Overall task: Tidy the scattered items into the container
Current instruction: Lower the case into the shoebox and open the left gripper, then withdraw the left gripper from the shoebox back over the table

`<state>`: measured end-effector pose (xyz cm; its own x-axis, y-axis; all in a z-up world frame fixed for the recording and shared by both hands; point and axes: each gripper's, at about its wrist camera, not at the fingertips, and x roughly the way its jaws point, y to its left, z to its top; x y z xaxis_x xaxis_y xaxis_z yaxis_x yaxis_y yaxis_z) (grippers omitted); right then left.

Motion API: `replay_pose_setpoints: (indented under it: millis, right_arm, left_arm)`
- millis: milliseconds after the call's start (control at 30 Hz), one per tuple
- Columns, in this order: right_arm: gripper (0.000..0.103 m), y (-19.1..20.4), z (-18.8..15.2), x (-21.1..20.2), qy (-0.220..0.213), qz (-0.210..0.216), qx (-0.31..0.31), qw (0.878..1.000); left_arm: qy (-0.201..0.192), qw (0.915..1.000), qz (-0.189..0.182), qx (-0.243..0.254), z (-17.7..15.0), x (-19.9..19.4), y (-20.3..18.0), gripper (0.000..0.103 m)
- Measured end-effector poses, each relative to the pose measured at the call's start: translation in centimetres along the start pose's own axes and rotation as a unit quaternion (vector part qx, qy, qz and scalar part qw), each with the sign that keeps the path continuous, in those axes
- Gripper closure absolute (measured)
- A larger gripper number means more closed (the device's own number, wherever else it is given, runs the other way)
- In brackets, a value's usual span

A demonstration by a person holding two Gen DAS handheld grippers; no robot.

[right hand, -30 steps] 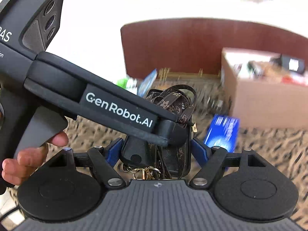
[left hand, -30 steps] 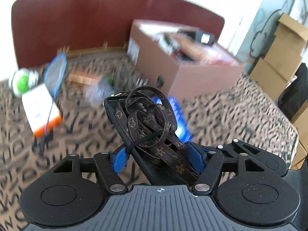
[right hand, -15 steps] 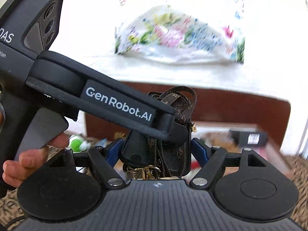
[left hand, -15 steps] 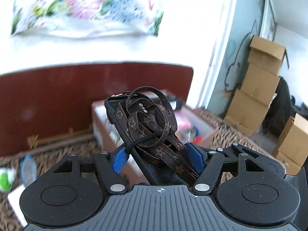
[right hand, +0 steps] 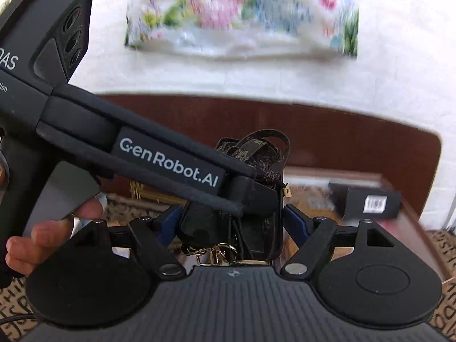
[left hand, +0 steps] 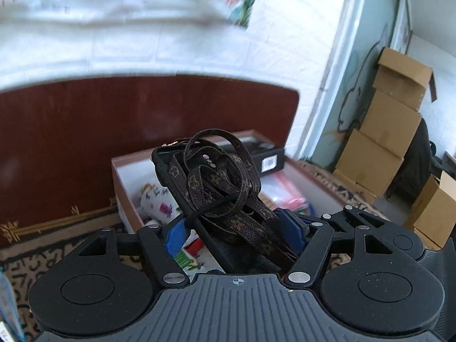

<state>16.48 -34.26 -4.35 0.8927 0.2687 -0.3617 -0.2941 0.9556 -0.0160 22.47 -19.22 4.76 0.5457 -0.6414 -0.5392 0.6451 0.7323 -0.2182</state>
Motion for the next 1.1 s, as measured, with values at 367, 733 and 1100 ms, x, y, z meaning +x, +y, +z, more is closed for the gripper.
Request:
replay_pose_setpoints:
  millis: [367,733,1100]
  right_arm:
    - [0.018,-0.8,-2.7,0.9,0.026,-0.008,0.001,1.000]
    - [0.009,-0.4,-2.6,0.8,0.024,-0.026,0.011,0.999]
    - [0.000,2.2,-3.1,-1.6,0.013,-0.027,0.003,1.000]
  left_arm:
    - [0.002,0.9984,0.030,0.049,-2.5,2.3,0.8,0.011]
    - [0.002,0.9970,0.056,0.053,-3.7,1.5,0.1,0.000]
    - [-0.009,0.9955,0.094,0.002,-6.6,-1.9,-0.4,0.000]
